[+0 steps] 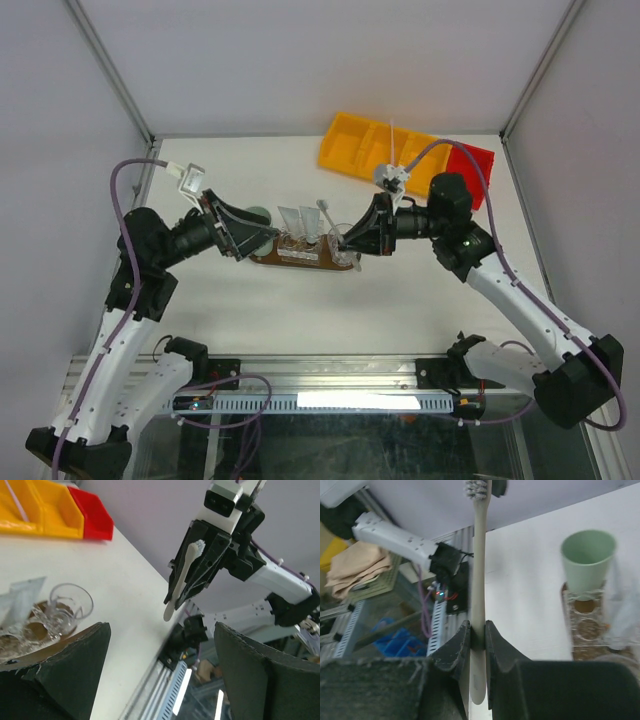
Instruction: Prepare toiletry sets of a toothbrush and toothpaste on the tray
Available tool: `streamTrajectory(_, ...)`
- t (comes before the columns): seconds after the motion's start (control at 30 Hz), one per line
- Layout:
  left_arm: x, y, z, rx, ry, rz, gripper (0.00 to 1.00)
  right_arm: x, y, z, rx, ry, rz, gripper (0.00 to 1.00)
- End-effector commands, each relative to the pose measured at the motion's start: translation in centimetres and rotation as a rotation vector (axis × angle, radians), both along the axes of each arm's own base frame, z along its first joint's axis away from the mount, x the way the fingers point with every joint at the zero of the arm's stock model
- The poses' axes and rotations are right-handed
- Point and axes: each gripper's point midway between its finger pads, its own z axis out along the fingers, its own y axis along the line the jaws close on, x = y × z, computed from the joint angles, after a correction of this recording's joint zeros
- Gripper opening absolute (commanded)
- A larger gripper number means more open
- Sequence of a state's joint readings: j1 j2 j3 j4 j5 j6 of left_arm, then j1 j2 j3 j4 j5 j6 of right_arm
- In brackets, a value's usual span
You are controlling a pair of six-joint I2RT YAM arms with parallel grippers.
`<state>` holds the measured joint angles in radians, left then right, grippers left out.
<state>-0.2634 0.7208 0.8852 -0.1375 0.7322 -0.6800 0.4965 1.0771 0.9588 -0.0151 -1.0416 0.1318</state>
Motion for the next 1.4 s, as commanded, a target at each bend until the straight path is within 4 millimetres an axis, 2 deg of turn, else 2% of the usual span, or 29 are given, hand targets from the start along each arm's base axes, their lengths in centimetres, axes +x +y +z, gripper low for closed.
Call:
streamTrajectory(0.0,-1.2,-1.7,-2.2,0.031,0.057,-0.062,0.87,-4.9,1.4,0.7,0.042,0.088,0.195,0.00)
streamTrajectory(0.1,-2.2,-3.0,-2.6,0.052,0.018,-0.153,0.80,-5.6,2.3,0.1,0.026,0.162,0.245,0.00)
streamTrajectory(0.3,-3.2,-4.3,-3.4,0.046,-0.009,-0.264,0.65,-7.1,2.9,-1.4,-0.021,0.276,0.346,0.00)
streamTrajectory(0.5,-4.9,-4.9,-3.4,0.043,-0.059,-0.344,0.64,-7.7,3.6,-2.8,-0.055,0.324,0.393,0.00)
streamTrajectory(0.6,-4.9,-5.2,-3.4,0.046,-0.050,-0.353,0.55,-8.2,4.0,-3.1,-0.073,0.336,0.435,0.00)
streamTrajectory(0.7,-4.6,-5.2,-3.5,0.058,-0.032,-0.343,0.40,-8.2,4.3,-3.9,-0.103,0.336,0.454,0.00)
streamTrajectory(0.77,-4.4,-5.2,-3.7,0.074,-0.029,-0.338,0.35,-8.3,4.4,-4.0,-0.109,0.339,0.462,0.00)
streamTrajectory(0.93,-4.5,-4.9,-4.1,0.110,-0.031,-0.326,0.37,-8.2,4.5,-4.3,-0.111,0.342,0.467,0.00)
streamTrajectory(1.0,-4.7,-4.8,-4.4,0.129,-0.028,-0.332,0.52,-8.1,4.6,-4.4,-0.112,0.340,0.465,0.00)
streamTrajectory(1.07,-4.6,-4.6,-4.7,0.146,-0.026,-0.321,0.59,-8.0,4.6,-4.3,-0.111,0.338,0.464,0.00)
streamTrajectory(1.37,-4.0,-4.4,-5.3,0.202,-0.010,-0.295,0.45,-7.9,4.8,-4.2,-0.112,0.330,0.469,0.00)
